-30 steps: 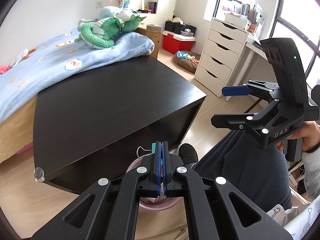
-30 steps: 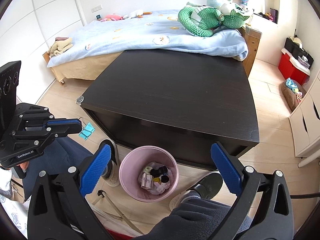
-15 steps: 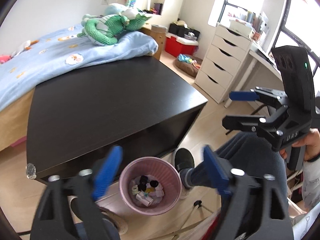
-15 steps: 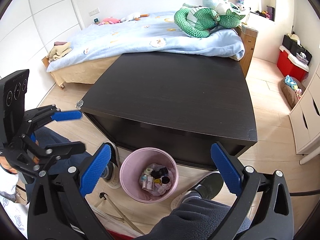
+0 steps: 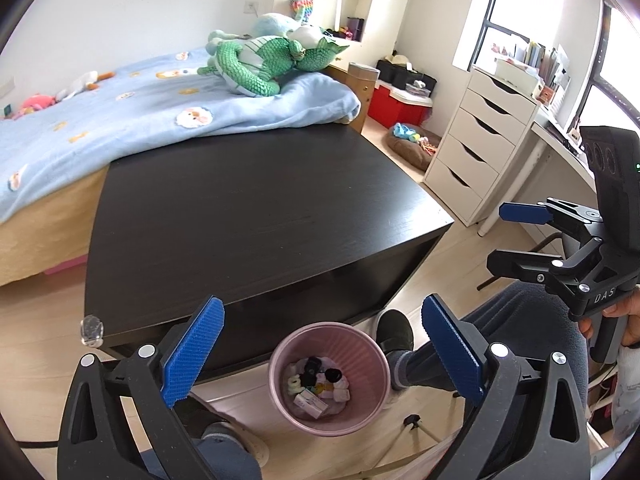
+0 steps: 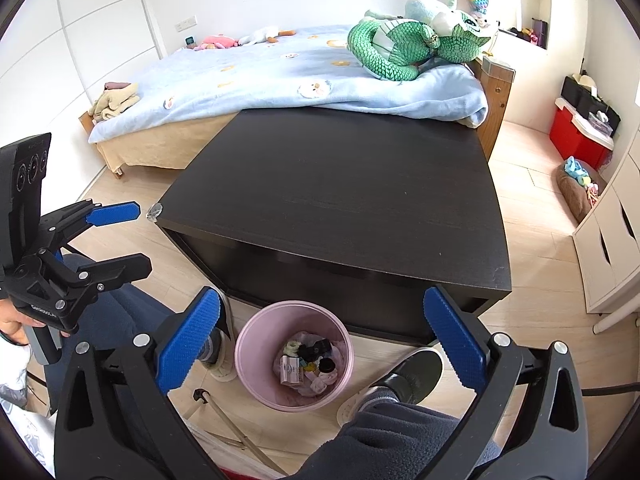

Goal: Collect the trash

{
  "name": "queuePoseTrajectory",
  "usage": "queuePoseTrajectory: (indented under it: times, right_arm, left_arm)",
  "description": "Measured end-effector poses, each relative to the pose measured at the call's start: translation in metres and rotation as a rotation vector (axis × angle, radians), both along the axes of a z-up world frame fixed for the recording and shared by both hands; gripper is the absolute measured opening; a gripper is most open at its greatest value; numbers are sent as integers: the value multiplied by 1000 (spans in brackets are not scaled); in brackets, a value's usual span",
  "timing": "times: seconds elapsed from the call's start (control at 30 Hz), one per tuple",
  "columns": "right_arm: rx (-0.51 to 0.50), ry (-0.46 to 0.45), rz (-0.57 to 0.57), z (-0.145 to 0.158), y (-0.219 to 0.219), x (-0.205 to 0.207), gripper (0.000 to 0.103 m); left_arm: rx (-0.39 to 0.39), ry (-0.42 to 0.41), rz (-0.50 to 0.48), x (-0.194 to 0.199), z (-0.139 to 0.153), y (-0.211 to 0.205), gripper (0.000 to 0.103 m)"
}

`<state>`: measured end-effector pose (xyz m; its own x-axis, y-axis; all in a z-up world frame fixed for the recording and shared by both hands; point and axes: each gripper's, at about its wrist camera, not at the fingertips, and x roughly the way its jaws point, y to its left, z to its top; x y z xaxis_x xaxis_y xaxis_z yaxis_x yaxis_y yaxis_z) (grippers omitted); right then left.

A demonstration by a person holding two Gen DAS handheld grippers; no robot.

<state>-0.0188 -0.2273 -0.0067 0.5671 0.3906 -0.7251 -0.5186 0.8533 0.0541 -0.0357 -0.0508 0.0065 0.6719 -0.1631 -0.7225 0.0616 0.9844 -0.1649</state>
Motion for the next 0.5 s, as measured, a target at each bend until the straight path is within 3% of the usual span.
queuePoseTrajectory:
  times: [0.5]
  right_arm:
    - [-2, -70, 5, 24, 25, 43, 100]
  left_arm:
    - [85, -69, 98, 30, 22, 36, 95]
